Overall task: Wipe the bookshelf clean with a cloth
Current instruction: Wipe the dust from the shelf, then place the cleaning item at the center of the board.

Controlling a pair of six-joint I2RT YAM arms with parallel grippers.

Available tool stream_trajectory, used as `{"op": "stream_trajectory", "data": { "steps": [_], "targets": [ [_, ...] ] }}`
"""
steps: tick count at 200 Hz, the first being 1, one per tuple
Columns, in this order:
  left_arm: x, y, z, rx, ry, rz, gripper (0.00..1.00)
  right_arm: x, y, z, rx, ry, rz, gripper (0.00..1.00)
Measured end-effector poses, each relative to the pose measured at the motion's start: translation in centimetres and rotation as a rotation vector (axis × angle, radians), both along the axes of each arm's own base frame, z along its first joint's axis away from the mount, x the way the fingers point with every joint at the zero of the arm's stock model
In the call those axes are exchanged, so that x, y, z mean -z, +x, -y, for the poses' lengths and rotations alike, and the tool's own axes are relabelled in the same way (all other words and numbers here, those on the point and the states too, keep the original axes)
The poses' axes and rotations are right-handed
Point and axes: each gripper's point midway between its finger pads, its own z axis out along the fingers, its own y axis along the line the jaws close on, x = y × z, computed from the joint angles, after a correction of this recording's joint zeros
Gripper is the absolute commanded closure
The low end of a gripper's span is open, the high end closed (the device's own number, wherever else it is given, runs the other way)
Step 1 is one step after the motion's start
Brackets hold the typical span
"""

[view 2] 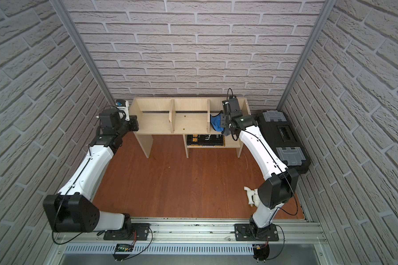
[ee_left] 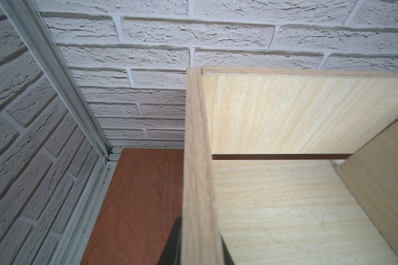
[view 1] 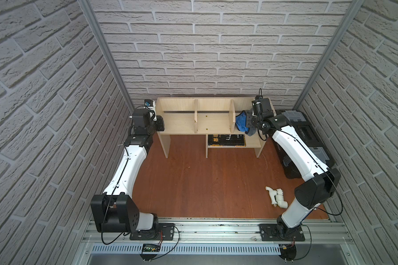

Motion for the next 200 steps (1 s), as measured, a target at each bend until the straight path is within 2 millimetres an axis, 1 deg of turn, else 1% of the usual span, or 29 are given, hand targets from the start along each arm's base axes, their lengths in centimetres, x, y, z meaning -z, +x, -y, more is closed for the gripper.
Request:
{"op": "stream_trajectory", "data": {
  "steps": [22,45,64,83,103,124,131,142,149,156,162,167,171,175,178,189,190,191,192,193,194,195,200],
  "targets": [
    [0.0,0.0,0.0,0.0,0.0,0.0,1.0,0.5,0.7,-1.5,-0.037,0.021,0.001,0.97],
    [0.0,0.0,0.0,0.0,0.0,0.001,1.0,0.7,0.8,-2.5,-0.06,0.03,0.015,0.97],
    [0.0,0.0,-0.1,0.001,-0.001,0.001,1.0,0.9,0.3,-2.6,-0.064,0.032,0.024,0.97],
    [0.0,0.0,0.0,0.002,-0.001,0.001,1.0,0.7,-1.0,-2.2,-0.066,0.03,0.03,0.98],
    [0.0,0.1,0.0,0.003,-0.002,0.001,1.0,0.4,-3.6,-2.1,-0.078,0.016,0.033,0.97],
    [0.0,0.1,-0.1,0.003,-0.002,0.001,1.0,-0.6,-7.4,-2.8,-0.124,-0.025,0.052,0.97],
    [0.0,0.1,-0.1,0.003,-0.002,0.001,1.0,-1.0,-8.8,-3.5,-0.151,-0.036,0.064,0.97],
    [0.0,0.1,-0.1,0.002,-0.002,0.001,1.0,-1.4,-11.4,-5.1,-0.215,-0.047,0.086,0.97],
    [0.0,0.1,-0.1,0.002,-0.003,0.001,1.0,-1.4,-12.9,-6.2,-0.259,-0.047,0.093,0.97],
    [0.0,0.1,-0.1,0.001,-0.003,0.001,1.0,-0.9,-14.6,-7.3,-0.306,-0.045,0.095,0.97],
    [0.0,0.1,-0.1,0.0,-0.004,0.001,0.9,-0.3,-15.9,-8.2,-0.343,-0.04,0.09,0.98],
    [0.0,0.1,-0.1,0.0,-0.004,0.001,0.8,0.6,-17.0,-9.0,-0.377,-0.035,0.081,0.97],
    [0.0,0.1,-0.1,-0.002,-0.004,0.001,0.69,1.2,-17.7,-9.4,-0.394,-0.029,0.077,0.97],
    [0.0,0.0,-0.1,-0.005,-0.016,0.0,0.61,2.3,-18.4,-9.8,-0.412,-0.023,0.063,0.97],
    [0.1,0.0,0.0,-0.003,-0.02,-0.001,0.57,2.9,-18.7,-10.1,-0.42,-0.017,0.058,0.97],
    [0.5,-0.1,-0.1,-0.014,-0.043,-0.019,0.44,6.3,-20.0,-10.8,-0.44,0.015,0.015,0.97],
    [0.5,-0.1,-0.1,-0.015,-0.046,-0.02,0.39,6.6,-20.1,-10.9,-0.442,0.016,0.012,0.97],
    [0.6,-0.2,-0.1,-0.015,-0.047,-0.022,0.3,7.1,-20.2,-10.9,-0.443,0.018,0.004,0.97],
    [0.6,-0.2,-0.1,-0.019,-0.051,-0.025,0.17,7.4,-20.3,-10.9,-0.443,0.02,0.0,0.97],
    [0.7,-0.2,-0.1,-0.02,-0.051,-0.026,0.09,7.7,-20.3,-11.0,-0.442,0.022,-0.005,0.97],
    [0.7,-0.2,-0.1,-0.021,-0.05,-0.029,0.05,8.2,-20.4,-11.0,-0.441,0.025,-0.013,0.97],
    [0.8,-0.2,-0.1,-0.02,-0.047,-0.032,0.03,8.5,-20.5,-11.0,-0.442,0.027,-0.017,0.97],
    [1.0,-0.3,-0.1,-0.029,-0.057,-0.042,0.02,10.2,-20.7,-11.1,-0.438,0.039,-0.042,0.97]
  ]
}}
